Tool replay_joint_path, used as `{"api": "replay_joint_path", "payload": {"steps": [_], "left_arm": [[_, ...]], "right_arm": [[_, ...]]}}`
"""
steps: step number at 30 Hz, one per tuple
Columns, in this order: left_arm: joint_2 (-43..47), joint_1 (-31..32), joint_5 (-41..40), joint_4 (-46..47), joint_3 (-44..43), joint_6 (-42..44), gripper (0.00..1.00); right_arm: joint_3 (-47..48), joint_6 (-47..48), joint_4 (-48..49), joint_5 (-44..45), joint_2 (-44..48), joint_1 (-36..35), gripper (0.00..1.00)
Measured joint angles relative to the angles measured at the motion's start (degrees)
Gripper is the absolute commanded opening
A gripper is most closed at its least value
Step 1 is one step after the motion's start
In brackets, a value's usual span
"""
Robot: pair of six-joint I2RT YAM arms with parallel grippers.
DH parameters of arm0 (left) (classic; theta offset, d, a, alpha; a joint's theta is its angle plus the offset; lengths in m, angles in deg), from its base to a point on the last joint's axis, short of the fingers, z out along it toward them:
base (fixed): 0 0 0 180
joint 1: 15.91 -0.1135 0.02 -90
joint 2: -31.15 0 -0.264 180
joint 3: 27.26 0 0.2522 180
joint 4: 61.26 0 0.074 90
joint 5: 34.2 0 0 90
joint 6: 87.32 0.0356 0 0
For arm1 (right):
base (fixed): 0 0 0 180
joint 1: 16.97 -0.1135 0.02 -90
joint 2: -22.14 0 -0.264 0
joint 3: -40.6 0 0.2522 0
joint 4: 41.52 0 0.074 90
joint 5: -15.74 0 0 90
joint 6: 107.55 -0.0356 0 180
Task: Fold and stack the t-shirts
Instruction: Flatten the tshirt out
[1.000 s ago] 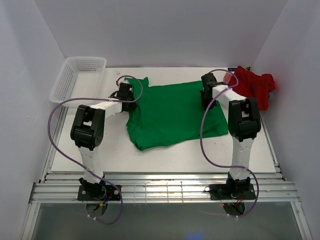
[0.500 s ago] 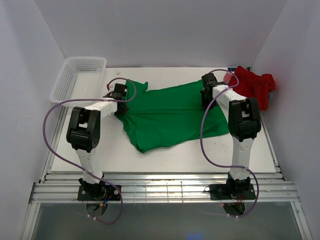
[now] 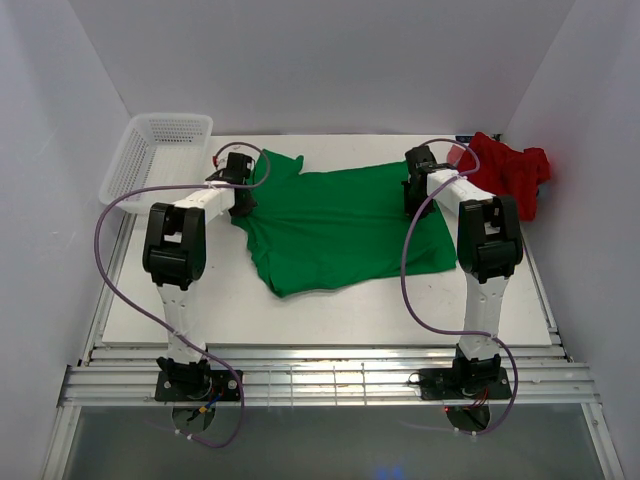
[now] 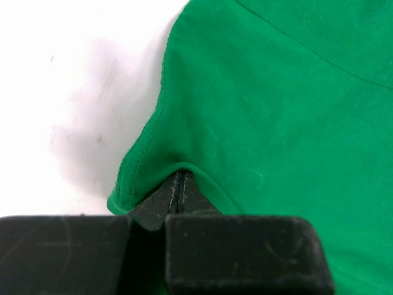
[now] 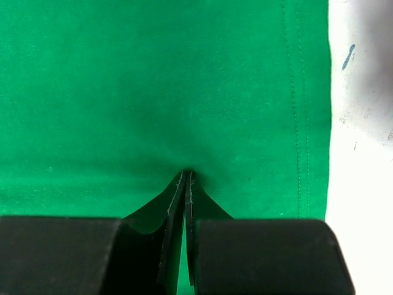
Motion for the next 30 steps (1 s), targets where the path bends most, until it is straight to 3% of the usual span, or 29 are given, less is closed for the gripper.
{"api": "replay_joint_path", "payload": {"steps": [6,16,19,22,25,26,27,30], "left_arm": [[-5.68,0.0,0.26,0.5,-7.89,1.31,0.0],[-17.38,-1.62,1.55,-1.11,-26.16,3.78,0.0],[-17.44,-2.14,3.17,-0.81,-26.47,5.2,0.0],[-16.92,-2.25,4.39,0.13,-26.18,6.45,0.0],[-14.86,-2.25,5.75,0.74,-26.1,7.1,0.01],[-13.86,-2.25,6.21,0.98,-26.1,7.19,0.06],[-12.55,-2.23,6.6,1.27,-26.1,7.26,0.19],[-7.98,-2.05,8.07,2.38,-26.18,7.61,0.42]], "right_arm": [[0.28,-0.83,-0.35,-0.24,-0.11,0.02,0.08],[10.67,-1.6,-6.64,-0.74,-5.9,0.02,0.08],[8.79,-1.64,-3.93,-0.35,-4.44,-0.28,0.2],[3.28,-0.72,-0.92,-0.94,1.95,-0.92,0.41],[2.29,-0.04,0.42,-3.06,10.03,-2.32,0.44],[2.36,0.09,1.33,-4.02,12.79,-3.26,0.5],[2.6,0.2,1.99,-5.09,15.43,-4.46,0.5],[4.0,0.31,3.67,-9.51,20.39,-9.66,0.5]]}}
